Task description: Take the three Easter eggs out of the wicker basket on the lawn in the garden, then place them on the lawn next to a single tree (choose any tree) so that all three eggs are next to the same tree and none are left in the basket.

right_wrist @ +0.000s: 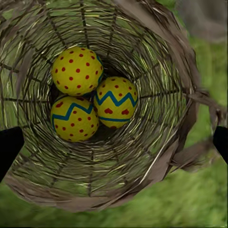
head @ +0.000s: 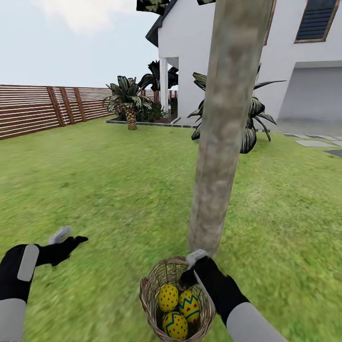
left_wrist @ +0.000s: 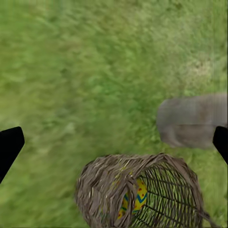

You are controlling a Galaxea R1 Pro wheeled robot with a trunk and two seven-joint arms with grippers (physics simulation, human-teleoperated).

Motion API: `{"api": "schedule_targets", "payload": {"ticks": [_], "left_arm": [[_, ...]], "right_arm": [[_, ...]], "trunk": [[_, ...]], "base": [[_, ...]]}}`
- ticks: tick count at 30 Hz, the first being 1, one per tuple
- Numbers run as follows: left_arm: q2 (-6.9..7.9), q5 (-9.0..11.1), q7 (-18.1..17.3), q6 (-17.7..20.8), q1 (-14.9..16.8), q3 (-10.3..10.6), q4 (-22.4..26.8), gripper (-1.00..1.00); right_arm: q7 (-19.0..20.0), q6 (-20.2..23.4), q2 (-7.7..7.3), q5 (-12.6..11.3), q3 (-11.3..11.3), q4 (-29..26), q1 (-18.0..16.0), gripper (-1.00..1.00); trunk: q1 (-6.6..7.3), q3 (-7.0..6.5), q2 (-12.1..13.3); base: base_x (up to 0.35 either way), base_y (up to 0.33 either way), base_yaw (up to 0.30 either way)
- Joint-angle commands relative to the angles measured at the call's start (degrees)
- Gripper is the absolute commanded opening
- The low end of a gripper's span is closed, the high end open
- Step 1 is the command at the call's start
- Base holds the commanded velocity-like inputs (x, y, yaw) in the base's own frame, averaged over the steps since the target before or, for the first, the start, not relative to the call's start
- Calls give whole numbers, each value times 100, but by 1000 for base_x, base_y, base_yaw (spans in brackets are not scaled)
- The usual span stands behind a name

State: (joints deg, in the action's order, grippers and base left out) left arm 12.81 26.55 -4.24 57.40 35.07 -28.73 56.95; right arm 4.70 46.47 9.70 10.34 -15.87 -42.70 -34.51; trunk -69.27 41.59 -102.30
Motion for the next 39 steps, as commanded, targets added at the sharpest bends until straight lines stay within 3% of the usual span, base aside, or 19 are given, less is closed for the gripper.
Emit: {"api": "schedule_targets", "payload": {"ticks": [1, 3, 5, 8, 11, 19, 24, 30, 39], "left_arm": [[30, 166, -43, 28, 19, -15, 64, 100], [71, 438, -42, 33, 40, -7, 352, 100], [65, 527, -42, 34, 42, 20, 657, 100], [50, 566, -49, 40, 43, 13, 848, 100], [21, 592, -50, 55, 43, 6, 1049, 100], [-38, 1206, -43, 60, 27, -4, 1207, 100], [-37, 1248, -23, 71, 28, 31, 1220, 100], [1, 1256, -4, 86, 34, 35, 1179, 100], [-31, 1257, 2, 87, 35, 34, 1176, 100]], "right_arm": [[-270, -88, 20, -111, -7, 14, -6, 100], [-853, -304, 30, -608, -16, 157, -22, 100], [-1273, -414, 30, -948, -29, 622, -113, 100], [-1471, -652, 30, -1107, -37, 1321, -485, 100], [-1501, -769, 30, -1144, -38, 1595, -631, 100], [-1269, -765, 30, -1156, -39, 1667, -700, 100], [-1062, -617, 30, -1157, -39, 1668, -772, 100], [-481, 16, 30, -1150, -39, 1668, -1084, 100], [-354, 89, 30, -1156, -42, 1734, -1405, 100]], "trunk": [[0, 6, -3], [0, 6, -3], [0, 6, -3], [0, 6, -3], [0, 6, -3], [-131, 113, -243], [-241, 203, -444], [-373, 311, -684], [-571, 473, -1045]], "base": [[0, 0, 0], [0, 0, 0], [0, 0, 0], [0, 0, 0], [0, 0, 0], [0, 0, 0], [0, 0, 0], [0, 0, 0], [0, 0, 0]]}}
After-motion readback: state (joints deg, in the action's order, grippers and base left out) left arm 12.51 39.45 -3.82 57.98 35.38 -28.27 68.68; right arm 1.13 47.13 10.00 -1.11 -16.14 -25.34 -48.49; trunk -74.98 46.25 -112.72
